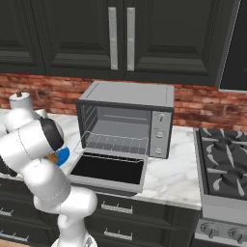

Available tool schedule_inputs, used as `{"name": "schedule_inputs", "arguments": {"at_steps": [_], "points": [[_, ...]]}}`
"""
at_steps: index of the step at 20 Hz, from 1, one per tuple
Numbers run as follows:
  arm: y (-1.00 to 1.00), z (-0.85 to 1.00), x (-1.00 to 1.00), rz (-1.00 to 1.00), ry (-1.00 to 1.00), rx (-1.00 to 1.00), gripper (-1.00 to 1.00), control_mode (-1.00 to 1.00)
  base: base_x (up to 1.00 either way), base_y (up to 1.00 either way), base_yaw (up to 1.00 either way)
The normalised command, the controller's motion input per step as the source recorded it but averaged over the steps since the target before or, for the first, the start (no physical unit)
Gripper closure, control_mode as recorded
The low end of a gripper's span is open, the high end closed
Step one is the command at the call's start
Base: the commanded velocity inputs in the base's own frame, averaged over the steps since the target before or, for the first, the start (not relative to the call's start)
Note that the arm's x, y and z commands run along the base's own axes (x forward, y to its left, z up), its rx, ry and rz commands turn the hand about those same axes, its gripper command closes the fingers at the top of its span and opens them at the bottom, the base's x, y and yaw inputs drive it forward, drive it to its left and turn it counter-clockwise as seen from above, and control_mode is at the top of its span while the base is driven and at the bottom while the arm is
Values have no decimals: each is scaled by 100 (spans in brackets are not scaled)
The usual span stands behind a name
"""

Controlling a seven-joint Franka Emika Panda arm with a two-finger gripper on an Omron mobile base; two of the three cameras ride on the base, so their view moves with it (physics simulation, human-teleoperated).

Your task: Pull the toaster oven rack outwards. Pick up the baguette from the plate and place it on the toaster oven rack. Close the toaster oven door fully and set the temperature to the lowest setting.

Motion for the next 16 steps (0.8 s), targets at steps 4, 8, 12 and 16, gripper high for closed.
{"name": "schedule_inputs", "arguments": {"at_steps": [4, 8, 12, 16], "points": [[-68, 100, -64, 0, 0, 0, 100, -100, 0, 0, 0], [-62, 100, -73, 0, 0, -1, 100, -100, 0, 0, 0], [-39, 100, -73, 12, -2, -9, 100, -100, 0, 0, 0], [-78, 100, -47, 26, -23, -2, 100, -100, 0, 0, 0]]}}
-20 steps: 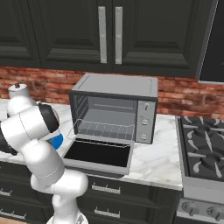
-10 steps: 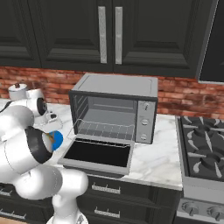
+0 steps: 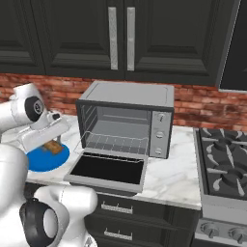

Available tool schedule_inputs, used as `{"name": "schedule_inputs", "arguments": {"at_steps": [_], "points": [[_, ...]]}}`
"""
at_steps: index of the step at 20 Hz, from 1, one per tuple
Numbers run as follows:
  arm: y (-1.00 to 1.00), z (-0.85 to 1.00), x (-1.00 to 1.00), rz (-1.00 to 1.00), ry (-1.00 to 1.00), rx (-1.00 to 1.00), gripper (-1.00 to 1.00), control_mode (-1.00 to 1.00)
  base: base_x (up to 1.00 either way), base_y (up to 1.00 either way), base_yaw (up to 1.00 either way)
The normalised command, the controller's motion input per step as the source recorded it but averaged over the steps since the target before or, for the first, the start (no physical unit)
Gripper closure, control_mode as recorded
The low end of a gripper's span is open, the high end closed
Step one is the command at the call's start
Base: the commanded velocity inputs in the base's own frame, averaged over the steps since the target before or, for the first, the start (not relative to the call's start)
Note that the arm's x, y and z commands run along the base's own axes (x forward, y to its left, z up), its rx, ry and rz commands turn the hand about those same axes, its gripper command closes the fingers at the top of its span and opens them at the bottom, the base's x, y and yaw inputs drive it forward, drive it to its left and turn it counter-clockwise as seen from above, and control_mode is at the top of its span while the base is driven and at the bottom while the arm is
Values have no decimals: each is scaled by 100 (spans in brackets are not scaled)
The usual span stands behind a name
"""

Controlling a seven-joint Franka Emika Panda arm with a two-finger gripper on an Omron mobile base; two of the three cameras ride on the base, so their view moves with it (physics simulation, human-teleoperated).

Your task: Pull the toaster oven rack outwards. Pick up the baguette from the plate and place it on the toaster oven rack. Close the toaster oven door fully and set the temperature to the lowest setting.

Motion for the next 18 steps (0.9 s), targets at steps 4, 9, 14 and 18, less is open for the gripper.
{"name": "schedule_inputs", "arguments": {"at_steps": [4, 9, 14, 18], "points": [[-97, 79, 6, 28, -10, -6, 100, -100, 0, 0, 0], [-72, -23, 36, 15, 0, -3, 100, -100, 0, 0, 0], [-36, -30, 50, 0, 2, -21, 100, -100, 0, 0, 0], [-38, -26, 42, 0, 0, -8, 100, -100, 0, 0, 0]]}}
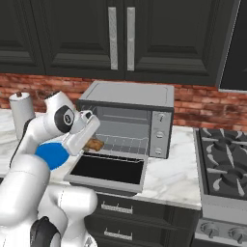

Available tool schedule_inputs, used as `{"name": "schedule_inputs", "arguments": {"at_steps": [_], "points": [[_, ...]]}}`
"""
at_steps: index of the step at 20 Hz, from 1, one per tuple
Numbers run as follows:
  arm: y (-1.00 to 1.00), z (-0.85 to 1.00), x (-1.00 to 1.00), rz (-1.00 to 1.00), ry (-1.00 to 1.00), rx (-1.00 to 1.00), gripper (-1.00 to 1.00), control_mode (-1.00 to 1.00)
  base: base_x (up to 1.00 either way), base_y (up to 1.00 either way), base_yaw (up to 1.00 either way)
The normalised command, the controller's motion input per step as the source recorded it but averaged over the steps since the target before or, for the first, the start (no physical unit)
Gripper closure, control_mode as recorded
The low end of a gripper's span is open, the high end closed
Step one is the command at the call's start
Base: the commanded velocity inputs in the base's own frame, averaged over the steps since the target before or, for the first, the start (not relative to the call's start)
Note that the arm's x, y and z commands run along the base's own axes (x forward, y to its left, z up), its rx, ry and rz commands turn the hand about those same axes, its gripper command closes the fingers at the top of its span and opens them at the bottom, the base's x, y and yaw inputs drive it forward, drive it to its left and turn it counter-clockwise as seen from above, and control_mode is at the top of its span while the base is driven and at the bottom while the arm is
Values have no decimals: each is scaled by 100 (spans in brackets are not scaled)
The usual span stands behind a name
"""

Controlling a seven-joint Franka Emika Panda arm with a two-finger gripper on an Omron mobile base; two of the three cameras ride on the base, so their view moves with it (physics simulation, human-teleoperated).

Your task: Pull the toaster oven rack outwards. Pick up the baguette from the plate and place it on the toaster oven rack. Close the toaster oven door fully and set the temperature to the lowest setting.

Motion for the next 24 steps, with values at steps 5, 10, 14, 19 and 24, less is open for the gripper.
{"name": "schedule_inputs", "arguments": {"at_steps": [5, 10, 14, 19, 24], "points": [[-37, -26, 35, 0, 0, -1, 100, -100, 0, 0, 0], [-18, -34, 43, 0, 0, 0, 100, -100, 0, 0, 0], [-16, -14, 49, 2, -1, 0, 100, -100, 0, 0, 0], [-30, -6, 38, 7, 0, 0, 100, -100, 0, 0, 0], [-22, -34, 36, 9, -1, 0, 100, -100, 0, 0, 0]]}}
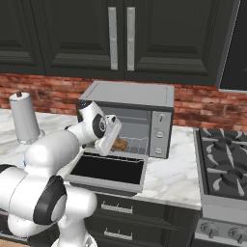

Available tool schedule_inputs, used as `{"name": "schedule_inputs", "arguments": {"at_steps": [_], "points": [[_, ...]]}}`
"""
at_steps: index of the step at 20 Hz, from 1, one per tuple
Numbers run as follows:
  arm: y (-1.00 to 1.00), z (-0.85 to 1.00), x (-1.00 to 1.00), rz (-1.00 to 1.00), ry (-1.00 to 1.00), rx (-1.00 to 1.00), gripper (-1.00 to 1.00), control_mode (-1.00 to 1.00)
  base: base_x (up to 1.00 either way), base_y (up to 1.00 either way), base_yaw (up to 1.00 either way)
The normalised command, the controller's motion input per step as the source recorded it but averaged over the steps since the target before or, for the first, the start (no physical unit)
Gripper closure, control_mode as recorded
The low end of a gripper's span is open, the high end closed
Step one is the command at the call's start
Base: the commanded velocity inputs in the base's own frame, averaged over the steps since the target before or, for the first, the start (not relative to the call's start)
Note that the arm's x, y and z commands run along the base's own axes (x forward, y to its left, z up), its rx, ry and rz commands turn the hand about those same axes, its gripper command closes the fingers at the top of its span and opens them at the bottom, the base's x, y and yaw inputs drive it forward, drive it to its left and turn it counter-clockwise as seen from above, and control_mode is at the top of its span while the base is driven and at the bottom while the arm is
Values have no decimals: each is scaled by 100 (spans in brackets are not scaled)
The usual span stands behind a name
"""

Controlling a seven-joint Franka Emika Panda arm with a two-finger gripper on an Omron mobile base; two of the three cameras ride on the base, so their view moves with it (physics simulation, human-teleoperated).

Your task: Pull the toaster oven rack outwards. Pick up the baguette from the plate and place it on the toaster oven rack. Close the toaster oven door fully and set the temperature to the lowest setting.

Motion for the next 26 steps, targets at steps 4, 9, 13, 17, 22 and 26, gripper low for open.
{"name": "schedule_inputs", "arguments": {"at_steps": [4, 9, 13, 17, 22, 26], "points": [[-3, -34, 29, 8, -3, 0, 100, -100, 0, 0, 0], [0, -16, 30, 6, -1, 0, 100, -100, 0, 0, 0], [0, -9, 11, 5, 0, 0, 100, -100, 0, 0, 0], [0, -16, 0, 2, 2, 0, -100, -100, 0, 0, 0], [0, 0, 0, 0, 0, 0, -100, -100, 0, 0, 0], [0, 3, 0, 0, 0, 0, -100, -100, 0, 0, 0]]}}
